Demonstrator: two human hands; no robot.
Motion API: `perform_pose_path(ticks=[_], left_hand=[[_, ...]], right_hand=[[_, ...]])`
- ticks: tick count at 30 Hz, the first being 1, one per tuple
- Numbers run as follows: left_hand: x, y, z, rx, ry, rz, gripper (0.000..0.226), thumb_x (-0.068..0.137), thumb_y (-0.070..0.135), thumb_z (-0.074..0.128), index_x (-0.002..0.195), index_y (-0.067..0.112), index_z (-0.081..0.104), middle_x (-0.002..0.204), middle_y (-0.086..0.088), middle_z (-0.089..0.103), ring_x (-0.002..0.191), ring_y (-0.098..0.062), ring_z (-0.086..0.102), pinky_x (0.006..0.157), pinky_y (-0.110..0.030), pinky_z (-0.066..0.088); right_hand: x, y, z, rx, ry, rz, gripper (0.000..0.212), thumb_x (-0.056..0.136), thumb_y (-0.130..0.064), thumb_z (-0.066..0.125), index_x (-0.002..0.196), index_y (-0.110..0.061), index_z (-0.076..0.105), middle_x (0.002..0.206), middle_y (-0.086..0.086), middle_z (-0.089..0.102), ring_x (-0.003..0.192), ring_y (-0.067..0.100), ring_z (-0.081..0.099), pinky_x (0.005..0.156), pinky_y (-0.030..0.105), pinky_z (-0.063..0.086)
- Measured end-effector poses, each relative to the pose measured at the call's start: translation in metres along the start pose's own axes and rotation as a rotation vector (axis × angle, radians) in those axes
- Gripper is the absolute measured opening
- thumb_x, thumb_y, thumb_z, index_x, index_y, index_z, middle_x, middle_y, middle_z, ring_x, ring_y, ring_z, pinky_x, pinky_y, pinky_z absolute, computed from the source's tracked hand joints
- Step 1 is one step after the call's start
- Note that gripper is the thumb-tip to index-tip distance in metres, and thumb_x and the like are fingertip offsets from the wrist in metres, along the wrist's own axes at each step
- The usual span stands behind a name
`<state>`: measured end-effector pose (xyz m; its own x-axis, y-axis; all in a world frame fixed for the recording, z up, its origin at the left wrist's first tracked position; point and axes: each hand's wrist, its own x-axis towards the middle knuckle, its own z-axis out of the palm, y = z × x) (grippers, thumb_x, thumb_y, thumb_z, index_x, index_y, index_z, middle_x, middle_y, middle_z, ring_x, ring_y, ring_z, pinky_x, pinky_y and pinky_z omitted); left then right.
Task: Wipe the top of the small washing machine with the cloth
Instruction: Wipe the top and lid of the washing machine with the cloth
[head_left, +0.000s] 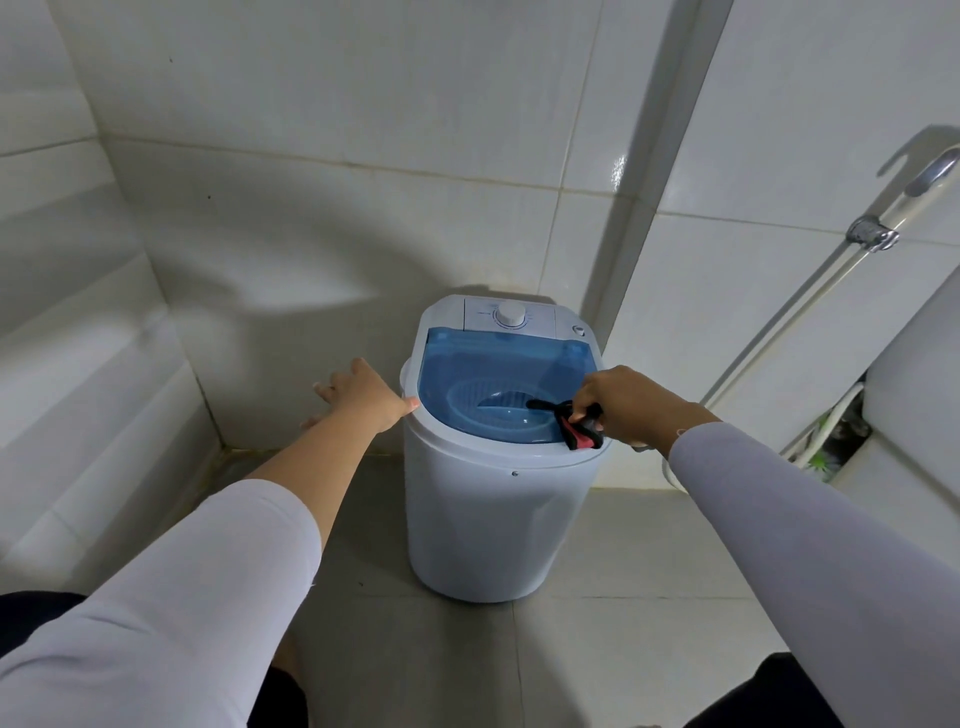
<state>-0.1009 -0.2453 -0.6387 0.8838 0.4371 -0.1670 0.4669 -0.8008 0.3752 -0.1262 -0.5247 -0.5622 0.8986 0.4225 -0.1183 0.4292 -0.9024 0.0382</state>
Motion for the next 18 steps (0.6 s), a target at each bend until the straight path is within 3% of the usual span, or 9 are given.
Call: perform_pose_path(ticks=[4, 9, 13, 18], left_hand=[[-0.004, 0.009, -0.002, -0.048, -0.004, 0.013, 0.098, 0.078, 0.054, 0.067, 0.151, 0.013, 0.015, 0.153, -0.015, 0.031, 0.141, -0.037, 0.027, 0.112, -0.056, 0.029], [-0.017, 0.023, -0.006, -0.03, -0.009, 0.084, 0.094, 0.083, 0.053, 0.064, 0.151, 0.011, 0.015, 0.155, -0.014, 0.029, 0.143, -0.035, 0.025, 0.117, -0.047, 0.024], [-0.023, 0.025, -0.009, -0.009, -0.048, 0.131, 0.099, 0.081, 0.056, 0.064, 0.152, 0.008, 0.013, 0.156, -0.012, 0.027, 0.145, -0.033, 0.022, 0.119, -0.047, 0.018], [-0.027, 0.016, -0.009, -0.006, -0.084, 0.138, 0.103, 0.081, 0.059, 0.062, 0.153, 0.009, 0.008, 0.159, -0.011, 0.023, 0.147, -0.032, 0.017, 0.121, -0.047, 0.013]], right_hand=[[-0.001, 0.013, -0.01, -0.092, -0.002, 0.067, 0.023, 0.084, -0.01, 0.059, 0.104, -0.014, 0.07, 0.108, 0.011, 0.065, 0.095, 0.028, 0.059, 0.076, 0.026, 0.042], [0.009, 0.008, -0.018, 0.085, 0.267, 0.109, 0.041, 0.083, -0.005, 0.061, 0.123, -0.015, 0.058, 0.119, 0.015, 0.049, 0.107, 0.032, 0.052, 0.09, 0.034, 0.045], [0.025, -0.016, -0.01, 0.167, 0.432, 0.08, 0.047, 0.082, -0.001, 0.06, 0.127, -0.012, 0.053, 0.12, 0.016, 0.045, 0.105, 0.033, 0.05, 0.089, 0.037, 0.047], [0.047, -0.041, 0.018, -0.01, 0.464, -0.032, 0.037, 0.081, -0.008, 0.065, 0.117, -0.006, 0.057, 0.115, 0.018, 0.048, 0.1, 0.035, 0.051, 0.078, 0.042, 0.05]])
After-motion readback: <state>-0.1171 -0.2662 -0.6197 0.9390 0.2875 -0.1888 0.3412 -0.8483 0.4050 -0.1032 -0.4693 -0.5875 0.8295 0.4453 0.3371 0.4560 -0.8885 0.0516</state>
